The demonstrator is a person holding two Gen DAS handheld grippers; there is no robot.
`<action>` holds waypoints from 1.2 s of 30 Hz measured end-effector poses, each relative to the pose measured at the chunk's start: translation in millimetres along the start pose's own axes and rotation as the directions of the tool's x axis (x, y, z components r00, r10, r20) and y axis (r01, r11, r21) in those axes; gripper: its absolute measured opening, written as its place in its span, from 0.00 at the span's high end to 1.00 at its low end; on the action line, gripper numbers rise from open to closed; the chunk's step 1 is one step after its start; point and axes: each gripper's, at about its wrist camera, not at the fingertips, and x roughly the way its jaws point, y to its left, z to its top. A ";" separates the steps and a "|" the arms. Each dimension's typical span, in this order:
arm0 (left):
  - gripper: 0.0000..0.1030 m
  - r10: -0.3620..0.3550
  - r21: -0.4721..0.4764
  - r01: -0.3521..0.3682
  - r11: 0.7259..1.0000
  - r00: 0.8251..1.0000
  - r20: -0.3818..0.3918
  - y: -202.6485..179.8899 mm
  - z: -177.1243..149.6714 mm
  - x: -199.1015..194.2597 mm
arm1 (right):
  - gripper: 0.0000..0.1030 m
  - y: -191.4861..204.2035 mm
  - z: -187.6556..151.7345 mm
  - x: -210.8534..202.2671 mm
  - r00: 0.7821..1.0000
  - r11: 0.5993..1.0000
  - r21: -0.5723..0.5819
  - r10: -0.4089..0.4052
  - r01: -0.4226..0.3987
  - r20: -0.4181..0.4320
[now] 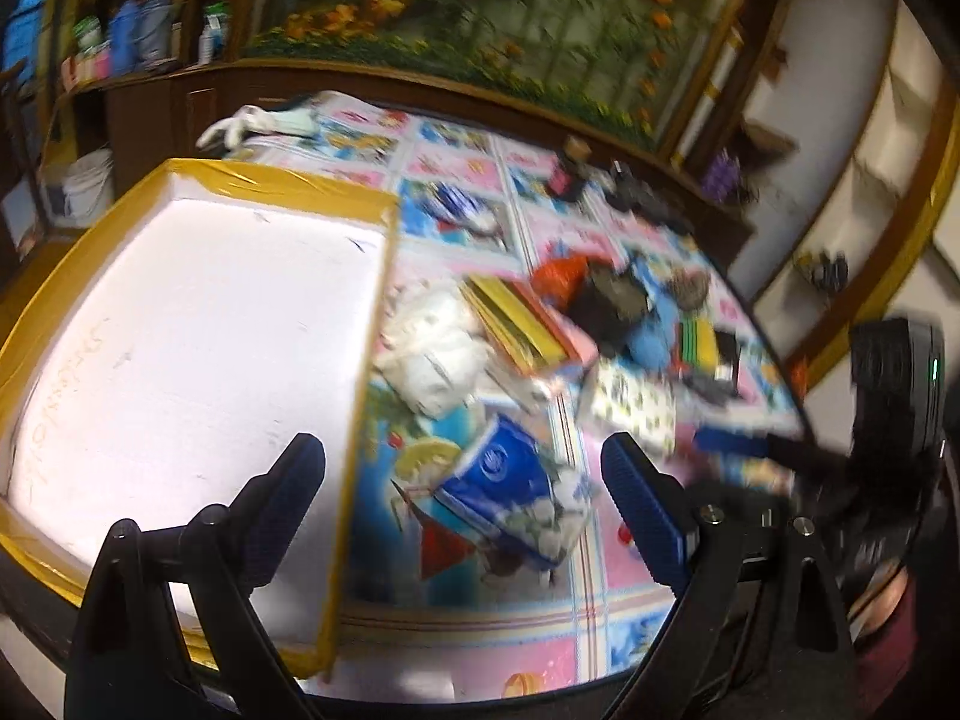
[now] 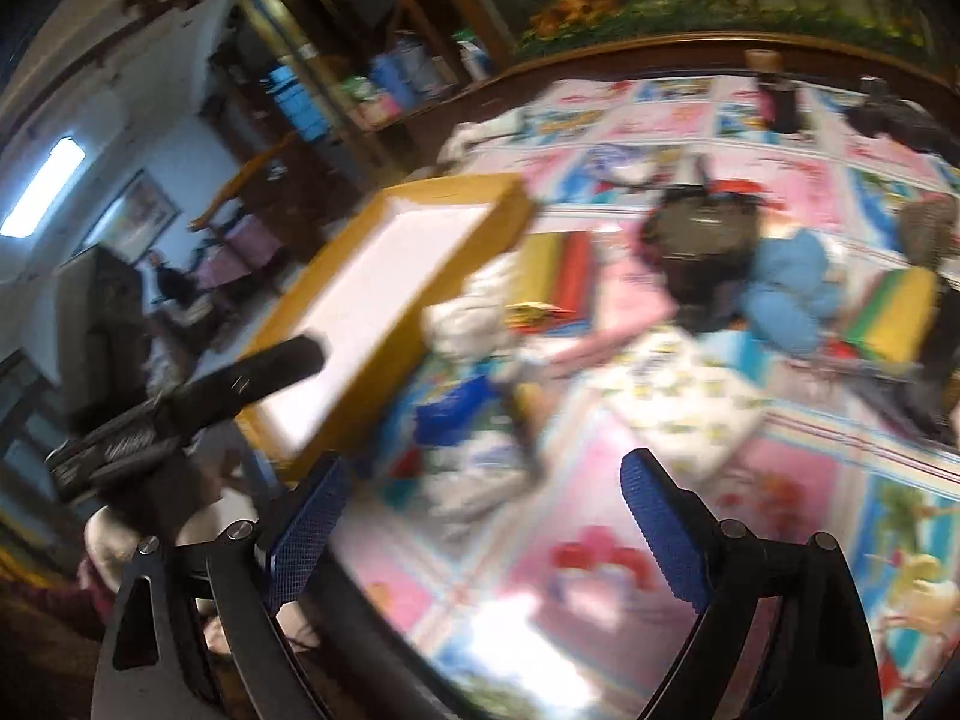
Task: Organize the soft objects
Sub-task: 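Close the left gripper on the blue tissue pack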
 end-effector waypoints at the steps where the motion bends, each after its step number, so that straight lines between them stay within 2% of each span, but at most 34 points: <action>1: 0.09 0.015 0.030 -0.014 0.999 1.000 -0.021 -6.9 -3.8 5.1 | 0.10 -4.2 -1.2 -2.3 0.999 0.999 0.004 -0.040 0.040 0.001; 4: 0.09 0.058 0.081 -0.053 0.995 0.996 -0.062 -20.3 -12.0 18.2 | 0.10 -11.9 0.7 2.0 0.986 0.986 0.004 -0.166 0.166 -0.002; 6: 0.09 0.085 0.106 -0.078 0.991 0.994 -0.064 -25.6 -14.7 21.7 | 0.10 -12.2 4.2 6.6 0.975 0.975 -0.017 -0.222 0.222 -0.003; 11: 0.08 0.179 0.209 -0.162 0.964 0.982 -0.064 -41.4 -21.0 40.8 | 0.10 0.0 18.9 34.1 0.960 0.956 -0.098 -0.280 0.276 -0.024; 17: 0.09 0.173 0.245 -0.152 0.957 0.983 -0.064 -47.5 -20.3 50.6 | 0.08 -0.3 31.7 69.0 0.932 0.922 -0.166 -0.360 0.349 -0.038; 18: 0.23 0.156 0.248 -0.135 0.959 0.986 -0.064 -48.2 -19.9 50.7 | 0.09 2.0 32.3 72.4 0.929 0.918 -0.176 -0.369 0.357 -0.040; 19: 0.32 0.098 0.243 -0.076 0.967 0.992 -0.081 -48.1 -19.4 50.5 | 0.10 4.7 32.6 76.7 0.923 0.910 -0.185 -0.384 0.370 -0.042; 20: 0.34 0.089 0.234 -0.066 0.970 0.992 -0.086 -48.4 -18.6 50.1 | 0.12 6.2 32.8 82.1 0.916 0.903 -0.195 -0.399 0.384 -0.046; 22: 0.44 0.083 0.242 -0.064 0.968 0.994 -0.068 -47.9 -16.9 45.1 | 0.14 11.4 31.5 83.3 0.904 0.888 -0.214 -0.425 0.406 -0.048; 24: 0.62 0.060 0.221 -0.044 0.974 0.996 -0.065 -43.8 -14.3 38.3 | 0.17 17.2 29.5 86.2 0.895 0.879 -0.220 -0.443 0.423 -0.051; 26: 0.68 0.027 0.193 -0.012 0.981 0.997 -0.074 -38.0 -11.9 33.0 | 0.20 22.4 27.4 84.8 0.889 0.872 -0.223 -0.456 0.436 -0.046; 27: 0.68 0.030 0.192 -0.014 0.981 0.997 -0.076 -37.6 -12.1 32.7 | 0.24 24.1 26.5 81.6 0.890 0.873 -0.218 -0.454 0.436 -0.042; 29: 0.67 0.028 0.178 -0.013 0.984 0.996 -0.082 -34.0 -13.0 30.7 | 0.27 26.2 24.7 75.0 0.897 0.882 -0.199 -0.442 0.427 -0.034; 31: 0.65 -0.016 0.130 0.029 0.991 0.995 -0.093 -26.0 -14.0 28.4 | 0.26 25.1 22.9 67.4 0.909 0.896 -0.186 -0.415 0.403 -0.031; 33: 0.52 -0.035 0.104 0.045 0.994 0.995 -0.095 -19.5 -15.0 25.6 | 0.23 20.9 21.3 60.4 0.916 0.908 -0.155 -0.399 0.390 -0.032; 35: 0.44 -0.025 0.092 0.033 0.995 0.996 -0.085 -15.0 -15.7 21.6 | 0.22 13.8 18.8 55.4 0.915 0.910 -0.135 -0.402 0.393 -0.044; 36: 0.43 -0.025 0.086 0.032 0.996 0.996 -0.084 -13.7 -15.6 20.1 | 0.22 11.7 18.0 54.6 0.911 0.906 -0.133 -0.410 0.401 -0.048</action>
